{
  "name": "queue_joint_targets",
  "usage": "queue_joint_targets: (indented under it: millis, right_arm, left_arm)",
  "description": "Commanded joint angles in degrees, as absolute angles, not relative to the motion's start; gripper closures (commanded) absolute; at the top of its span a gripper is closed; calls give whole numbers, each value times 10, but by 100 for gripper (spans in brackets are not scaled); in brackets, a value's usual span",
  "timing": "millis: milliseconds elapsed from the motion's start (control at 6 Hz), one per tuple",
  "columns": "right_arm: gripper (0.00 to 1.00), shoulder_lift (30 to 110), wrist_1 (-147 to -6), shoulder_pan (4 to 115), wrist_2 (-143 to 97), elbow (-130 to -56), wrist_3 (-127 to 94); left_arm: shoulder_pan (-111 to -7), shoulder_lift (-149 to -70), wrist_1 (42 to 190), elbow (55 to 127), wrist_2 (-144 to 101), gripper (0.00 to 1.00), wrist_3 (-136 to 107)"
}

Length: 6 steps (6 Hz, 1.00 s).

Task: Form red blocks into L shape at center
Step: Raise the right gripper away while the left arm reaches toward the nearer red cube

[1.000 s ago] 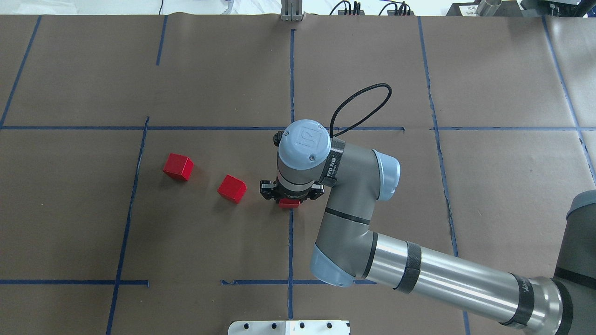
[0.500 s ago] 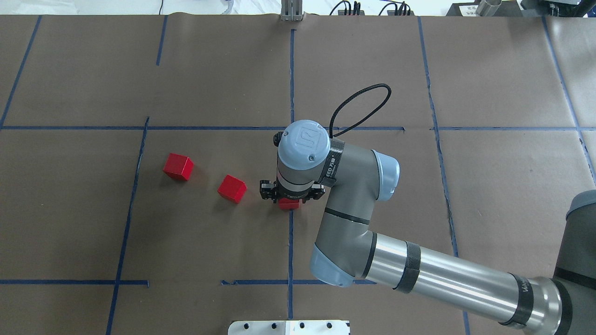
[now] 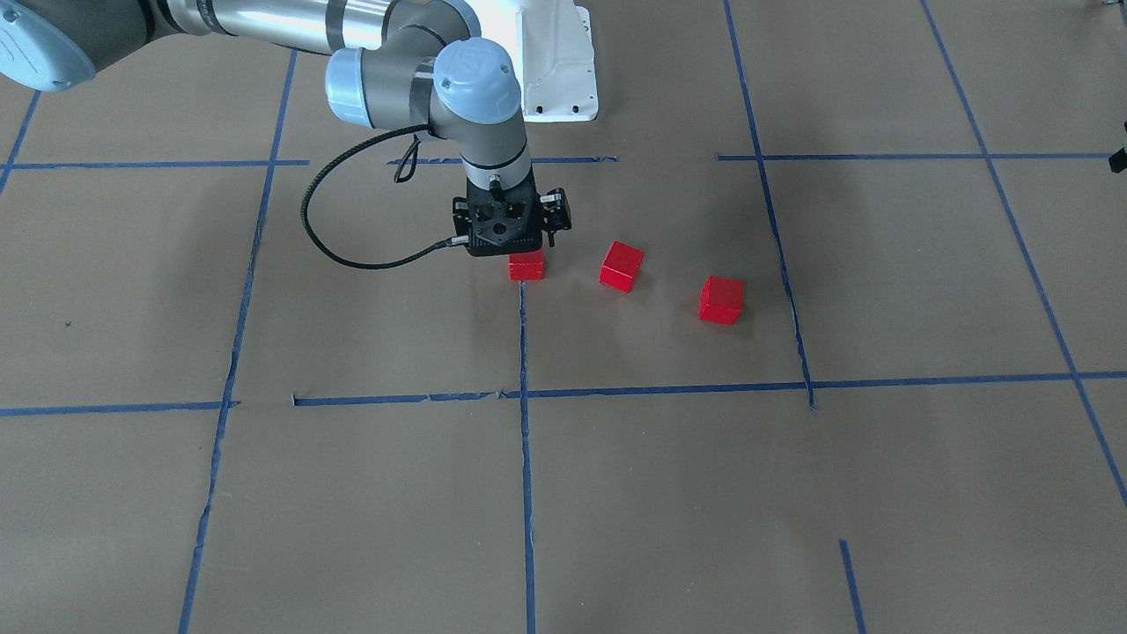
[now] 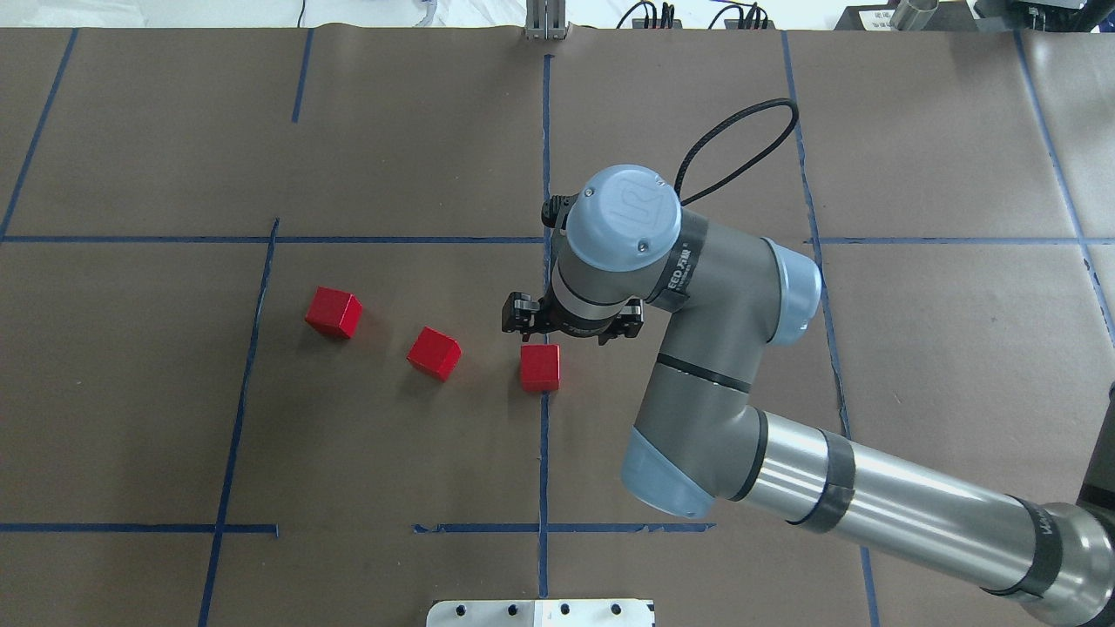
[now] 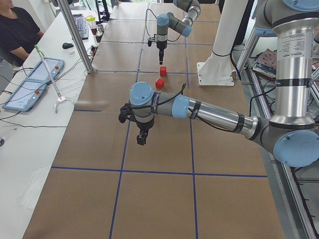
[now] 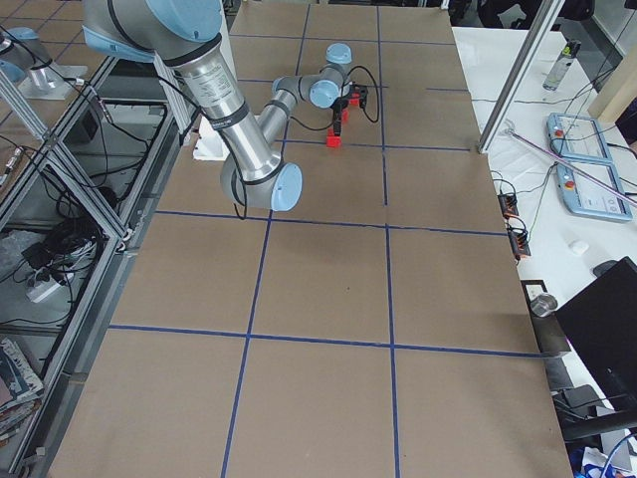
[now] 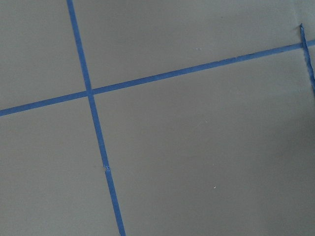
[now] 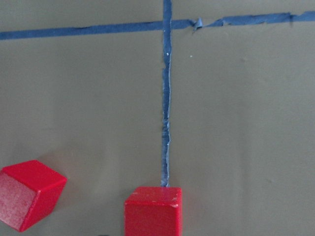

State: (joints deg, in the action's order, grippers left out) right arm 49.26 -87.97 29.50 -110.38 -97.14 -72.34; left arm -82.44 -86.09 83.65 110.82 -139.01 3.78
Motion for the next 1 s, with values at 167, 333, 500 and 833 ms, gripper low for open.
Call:
queue_joint_targets:
  millis: [167, 333, 500, 833]
  right_arm:
    - [0, 594, -876, 317, -1100, -1094, -723]
    - [0, 620, -875, 322, -1100, -1111, -723]
    - [0, 627, -876, 325, -1102, -1114, -723]
    - [0, 690, -875, 378, -1153, -1149, -676]
  left_arm:
    - [-647, -925, 1025, 1116, -1395, 0, -173]
    - [-584, -978, 1050, 1117, -1386, 0, -285]
    - [-494, -1048, 1053, 1109, -1327, 0, -350]
    - [-370, -1119, 1049, 1092, -1191, 0, -413]
